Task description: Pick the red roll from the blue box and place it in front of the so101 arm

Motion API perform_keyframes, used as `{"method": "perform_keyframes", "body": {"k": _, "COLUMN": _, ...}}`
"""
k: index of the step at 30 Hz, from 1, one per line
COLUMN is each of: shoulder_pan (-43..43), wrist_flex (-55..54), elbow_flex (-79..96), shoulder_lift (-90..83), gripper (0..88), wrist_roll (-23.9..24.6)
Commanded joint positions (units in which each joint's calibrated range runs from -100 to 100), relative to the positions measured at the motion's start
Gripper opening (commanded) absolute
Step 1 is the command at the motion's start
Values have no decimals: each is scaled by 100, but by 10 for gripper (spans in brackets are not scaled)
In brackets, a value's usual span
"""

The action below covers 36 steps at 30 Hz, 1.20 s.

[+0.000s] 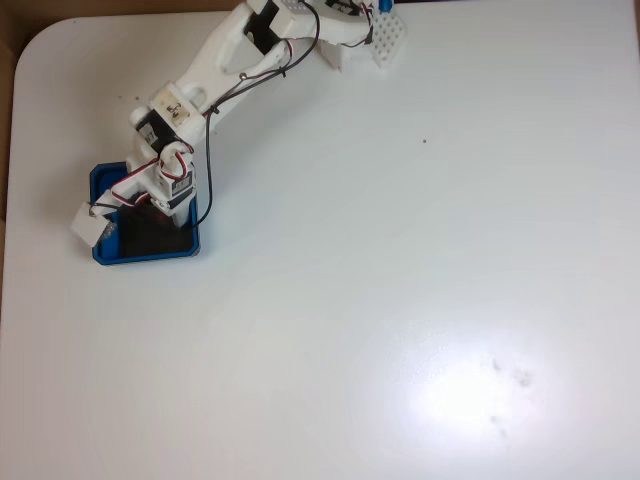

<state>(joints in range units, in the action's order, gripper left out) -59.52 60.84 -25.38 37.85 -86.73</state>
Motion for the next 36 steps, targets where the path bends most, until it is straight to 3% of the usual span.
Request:
{"method": "perform_keyframes", "body": {"k": 1, "shoulder_pan": 27, "wrist_flex": 38, "elbow_flex": -319, "shoulder_lift": -106, "gripper": 169, "wrist_roll": 4}}
{"method": "perform_keyframes", "body": {"k": 8, "shoulder_pan": 27, "wrist_flex": 38, "elbow_flex": -319, "shoulder_lift": -114, "gripper": 2, "wrist_roll": 22}}
{"method": "perform_keyframes", "body": {"k": 17, "shoulder_pan": 7, "wrist_flex": 38, "elbow_flex": -319, "shoulder_lift": -499, "gripper": 5, "wrist_roll": -31}}
{"method": "perform_keyframes", "body": {"k": 27, "shoulder_pan": 27, "wrist_flex": 137, "elbow_flex": 184, "shoulder_lift": -3133, "gripper": 8, "wrist_roll": -31}}
{"method": "perform_keyframes", "body": {"k": 31, "shoulder_pan": 760, "wrist_flex": 146, "elbow_flex": 831, "shoulder_lift": -4044, "gripper": 8, "wrist_roll": -48}}
{"method": "perform_keyframes", "body": {"k": 36, "shoulder_pan": 2430, "wrist_flex": 352, "elbow_flex": 2691, "shoulder_lift": -5131, "gripper": 7, "wrist_roll": -57}}
